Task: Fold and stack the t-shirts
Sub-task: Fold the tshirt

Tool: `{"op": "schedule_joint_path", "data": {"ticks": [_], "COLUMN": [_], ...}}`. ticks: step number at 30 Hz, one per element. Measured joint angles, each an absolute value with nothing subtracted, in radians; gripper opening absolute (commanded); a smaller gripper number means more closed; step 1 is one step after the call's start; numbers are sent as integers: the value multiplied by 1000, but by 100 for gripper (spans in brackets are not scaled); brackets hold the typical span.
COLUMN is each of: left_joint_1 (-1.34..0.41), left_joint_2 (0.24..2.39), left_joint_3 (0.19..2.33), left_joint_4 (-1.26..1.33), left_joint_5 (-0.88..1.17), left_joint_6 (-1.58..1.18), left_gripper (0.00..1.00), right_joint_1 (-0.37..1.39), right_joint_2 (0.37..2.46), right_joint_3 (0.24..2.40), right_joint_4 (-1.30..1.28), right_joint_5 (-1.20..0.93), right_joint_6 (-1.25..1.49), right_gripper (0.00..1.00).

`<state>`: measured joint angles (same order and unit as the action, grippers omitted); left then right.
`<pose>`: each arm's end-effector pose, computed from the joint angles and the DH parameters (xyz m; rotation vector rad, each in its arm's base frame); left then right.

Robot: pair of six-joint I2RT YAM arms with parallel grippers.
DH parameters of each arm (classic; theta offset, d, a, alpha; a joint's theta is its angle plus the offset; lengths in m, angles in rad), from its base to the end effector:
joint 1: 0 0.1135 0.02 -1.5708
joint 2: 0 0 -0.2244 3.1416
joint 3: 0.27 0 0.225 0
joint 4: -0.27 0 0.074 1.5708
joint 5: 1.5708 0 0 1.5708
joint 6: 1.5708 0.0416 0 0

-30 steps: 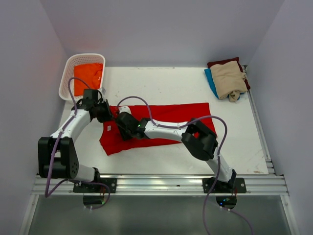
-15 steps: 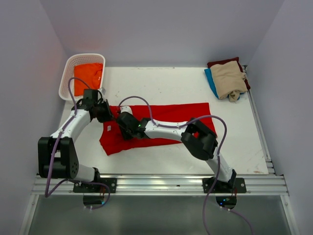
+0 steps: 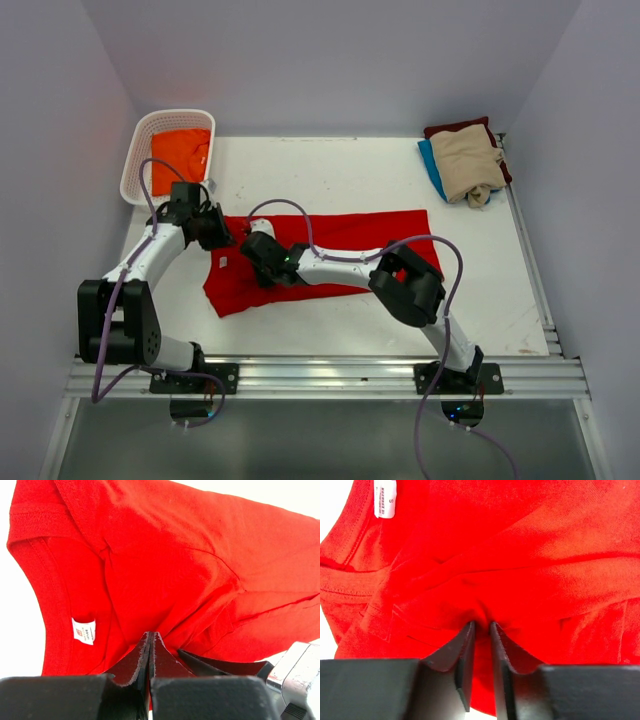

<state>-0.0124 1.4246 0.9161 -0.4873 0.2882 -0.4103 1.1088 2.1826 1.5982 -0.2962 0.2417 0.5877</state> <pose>0.2677 -0.0151 0.1868 -0.4029 2.5608 -0.5281 0.2031 0.3856 0.1394 -0.5323 2.4153 0.4679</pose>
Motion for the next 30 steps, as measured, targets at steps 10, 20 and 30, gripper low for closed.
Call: {"op": "schedule_joint_path", "data": {"ticks": [10,20,30], "left_joint_1": [-12,-12,-12], "left_joint_2": [1425,1425,1427], "left_joint_3": [907,905,905], "left_joint_4": [-486,-487,-487], "left_joint_5": [299,307,310], "left_joint_6": [-410,-410,-410], "left_gripper": [0,0,0], "right_joint_1": [1107,1107,1107], "right_joint_2": [2179,2059,2040], "right_joint_3": [1598,1647,1756], "right_joint_4": [-291,-351,-530], "right_joint_5": [242,249,272], "right_joint_6": [590,539,514], "right_gripper": [1,7,8]}}
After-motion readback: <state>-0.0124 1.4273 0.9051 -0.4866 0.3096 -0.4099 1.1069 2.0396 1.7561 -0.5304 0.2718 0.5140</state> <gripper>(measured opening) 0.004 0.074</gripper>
